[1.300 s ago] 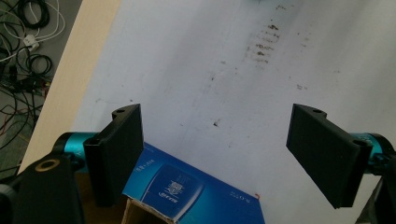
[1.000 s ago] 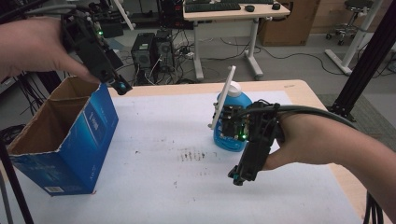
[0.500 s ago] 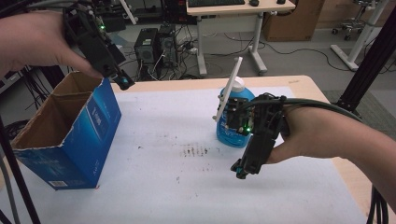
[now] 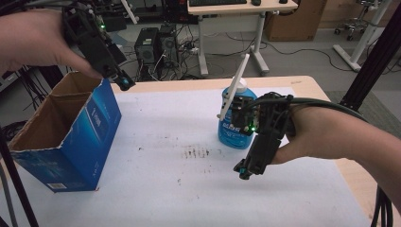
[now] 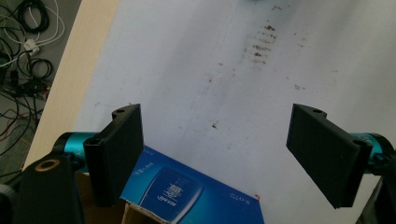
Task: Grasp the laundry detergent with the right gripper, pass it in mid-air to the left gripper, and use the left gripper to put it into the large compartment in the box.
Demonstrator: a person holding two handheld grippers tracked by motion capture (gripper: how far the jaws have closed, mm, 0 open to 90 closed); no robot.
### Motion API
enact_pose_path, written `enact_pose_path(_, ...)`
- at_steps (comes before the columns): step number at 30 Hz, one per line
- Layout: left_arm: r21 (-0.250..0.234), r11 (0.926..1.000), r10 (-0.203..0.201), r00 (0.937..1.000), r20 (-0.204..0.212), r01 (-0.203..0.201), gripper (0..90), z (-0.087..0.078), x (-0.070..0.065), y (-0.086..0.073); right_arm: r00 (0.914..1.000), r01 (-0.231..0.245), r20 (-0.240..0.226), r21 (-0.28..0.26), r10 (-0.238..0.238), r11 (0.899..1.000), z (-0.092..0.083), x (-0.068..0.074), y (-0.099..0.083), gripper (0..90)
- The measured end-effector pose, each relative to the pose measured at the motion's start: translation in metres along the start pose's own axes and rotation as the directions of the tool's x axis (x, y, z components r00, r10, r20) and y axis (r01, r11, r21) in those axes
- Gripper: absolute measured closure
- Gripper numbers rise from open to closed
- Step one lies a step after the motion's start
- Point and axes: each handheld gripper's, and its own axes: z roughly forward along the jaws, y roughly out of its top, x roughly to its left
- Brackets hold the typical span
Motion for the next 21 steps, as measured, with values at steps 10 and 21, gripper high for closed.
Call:
enact_pose_path(10, -0.003, 1.0, 0.008, 1.0, 0.002, -0.008, 19.1, 0.0, -0.001, 0.0, 0.9996, -0.029, -0.002, -0.085, 0.029, 0.996, -0.018, -0.008, -0.016, 12.6)
enact_pose_path(21, 0.003, 0.9998, 0.017, 0.9998, 0.011, -0.017, 19.0, 0.002, -0.001, 0.001, 0.9977, -0.067, -0.022, -0.251, 0.064, 0.966, -0.048, -0.032, -0.05, 12.5)
